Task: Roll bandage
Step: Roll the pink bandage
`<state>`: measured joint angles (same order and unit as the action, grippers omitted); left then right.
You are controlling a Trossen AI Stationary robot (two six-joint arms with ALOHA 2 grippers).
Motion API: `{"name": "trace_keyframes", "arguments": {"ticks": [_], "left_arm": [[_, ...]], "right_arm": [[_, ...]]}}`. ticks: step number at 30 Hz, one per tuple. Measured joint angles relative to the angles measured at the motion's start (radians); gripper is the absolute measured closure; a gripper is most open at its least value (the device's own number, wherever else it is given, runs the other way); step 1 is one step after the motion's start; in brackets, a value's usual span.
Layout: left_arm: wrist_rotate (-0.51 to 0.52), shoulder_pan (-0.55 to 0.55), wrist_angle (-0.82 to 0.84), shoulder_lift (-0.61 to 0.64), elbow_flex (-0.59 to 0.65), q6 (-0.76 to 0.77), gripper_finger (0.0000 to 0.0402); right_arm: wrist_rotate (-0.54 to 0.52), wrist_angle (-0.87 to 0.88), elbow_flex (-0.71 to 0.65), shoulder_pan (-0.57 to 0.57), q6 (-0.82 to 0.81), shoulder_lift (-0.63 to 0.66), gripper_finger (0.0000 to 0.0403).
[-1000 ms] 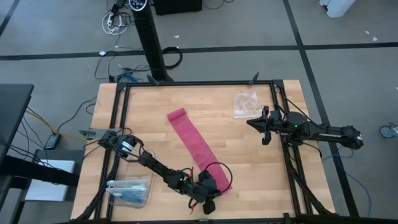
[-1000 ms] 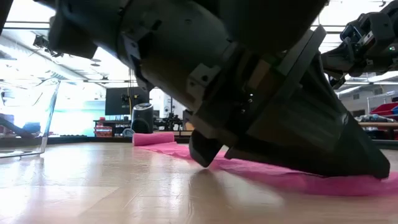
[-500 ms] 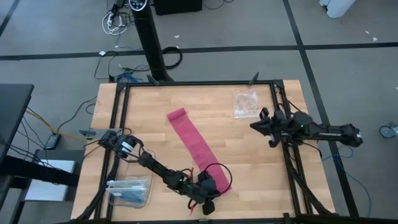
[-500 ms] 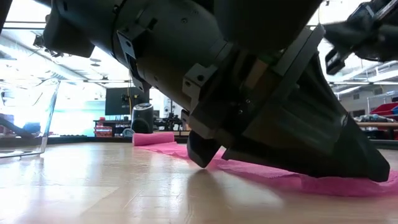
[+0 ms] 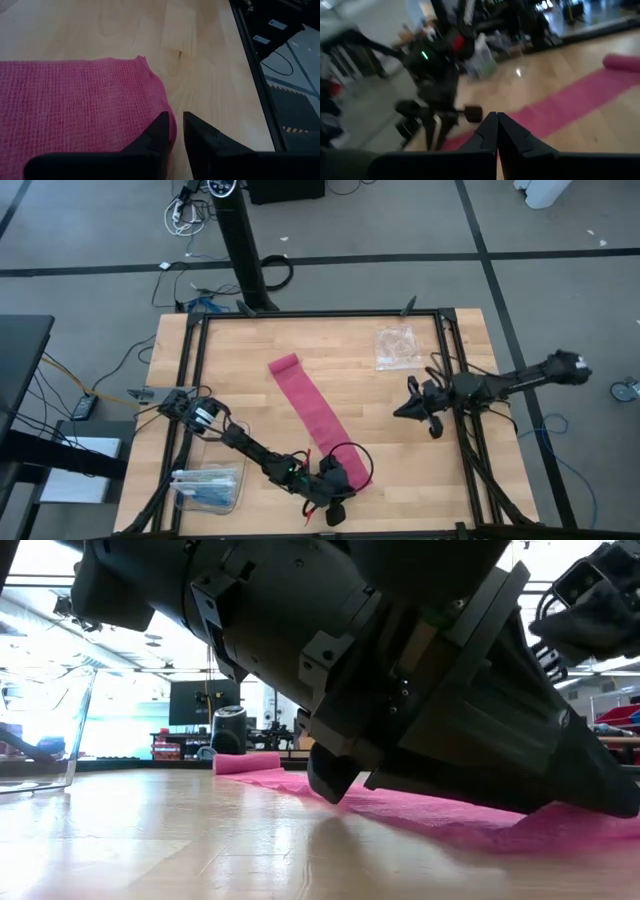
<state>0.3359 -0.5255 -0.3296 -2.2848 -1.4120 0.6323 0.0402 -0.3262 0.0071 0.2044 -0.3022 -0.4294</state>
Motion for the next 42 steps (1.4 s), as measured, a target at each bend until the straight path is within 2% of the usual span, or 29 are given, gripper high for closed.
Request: {"name": "trace_keyframes", "arguments": {"ticks": [6,10,16,20,26,29,33,42], "left_arm": [[0.000,0.000,0.000,0.000,0.000,0.000,0.0340],[0.000,0.000,0.000,0.000,0.000,-0.001,0.0340],[-0.009,-0.001,-0.008,0.000,-0.030,-0.056,0.0340],[-0.014,-0.010,0.108,0.003,-0.118,-0.110,0.0340],[-0.015,-0.026,0.473,0.004,-0.303,-0.158,0.0340],[0.024,-0.035,0.613,0.004,-0.348,-0.158,0.0340],[0.077,-0.038,0.687,0.004,-0.347,-0.137,0.0340],[0.058,-0.008,0.612,0.002,-0.269,-0.159,0.0365]], "right_arm": [[-0.130,-0.165,0.009,0.140,0.008,-0.250,0.0401],[-0.141,-0.244,0.069,0.200,0.017,-0.415,0.0401],[-0.166,-0.251,0.202,0.258,0.055,-0.636,0.0401],[-0.216,-0.249,0.283,0.297,0.096,-0.756,0.0401],[-0.234,-0.249,0.348,0.329,0.086,-0.890,0.0402],[-0.234,-0.248,0.380,0.341,0.061,-0.966,0.0402],[-0.234,-0.248,0.452,0.358,0.061,-1.083,0.0402],[-0.257,-0.248,0.579,0.356,0.047,-1.328,0.0403]]}}
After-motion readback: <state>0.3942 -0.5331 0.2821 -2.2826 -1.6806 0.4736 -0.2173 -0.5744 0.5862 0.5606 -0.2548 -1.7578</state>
